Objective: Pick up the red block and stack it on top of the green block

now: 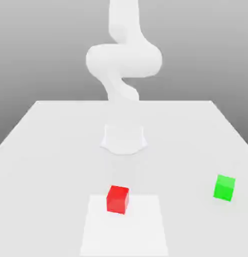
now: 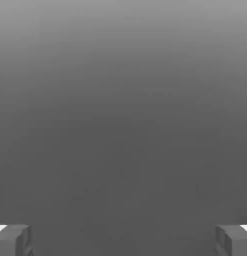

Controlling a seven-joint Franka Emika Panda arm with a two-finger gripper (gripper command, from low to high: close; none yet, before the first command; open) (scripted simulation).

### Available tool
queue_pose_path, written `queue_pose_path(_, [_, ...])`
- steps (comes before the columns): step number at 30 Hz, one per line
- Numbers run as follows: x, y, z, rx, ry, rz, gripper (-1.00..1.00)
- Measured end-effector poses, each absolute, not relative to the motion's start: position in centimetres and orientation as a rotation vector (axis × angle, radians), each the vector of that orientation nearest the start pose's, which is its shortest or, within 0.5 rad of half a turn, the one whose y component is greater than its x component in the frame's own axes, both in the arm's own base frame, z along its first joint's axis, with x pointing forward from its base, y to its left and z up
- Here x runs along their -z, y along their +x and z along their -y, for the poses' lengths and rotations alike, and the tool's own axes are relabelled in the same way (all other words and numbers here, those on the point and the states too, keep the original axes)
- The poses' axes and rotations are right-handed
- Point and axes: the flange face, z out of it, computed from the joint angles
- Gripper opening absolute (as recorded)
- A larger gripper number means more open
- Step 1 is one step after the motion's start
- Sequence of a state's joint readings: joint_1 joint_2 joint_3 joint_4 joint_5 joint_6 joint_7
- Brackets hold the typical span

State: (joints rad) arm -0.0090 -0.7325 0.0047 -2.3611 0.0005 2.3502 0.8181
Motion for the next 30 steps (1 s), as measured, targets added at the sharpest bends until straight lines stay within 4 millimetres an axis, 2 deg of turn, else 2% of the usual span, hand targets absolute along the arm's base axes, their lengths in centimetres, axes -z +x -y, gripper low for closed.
queue_pose_path(4, [-56.2,41.2,0.4,0.760,-2.557,-1.182,0.00])
queue_pose_path(6, [-51.2,42.2,0.6,0.668,-2.590,-1.231,0.00])
queue_pose_path(9, [-43.7,42.5,1.0,0.525,-2.634,-1.306,0.00])
queue_pose_path(13, [-33.6,40.8,1.3,0.316,-2.684,-1.410,0.00])
queue_pose_path(17, [-23.4,36.4,1.6,0.073,-2.722,-1.522,0.00])
queue_pose_path(18, [-21.4,35.7,1.6,0.037,-2.726,-1.539,0.00])
queue_pose_path(20, [-18.9,35.2,1.7,0.009,-2.728,-1.553,0.00])
queue_pose_path(24, [-15.2,34.9,1.6,0.000,-2.730,-1.555,0.00])
queue_pose_path(25, [-14.6,34.8,1.6,0.000,-2.730,-1.554,-1.00])
queue_pose_path(30, [-14.6,34.8,1.6,0.001,-2.730,-1.553,-1.00])
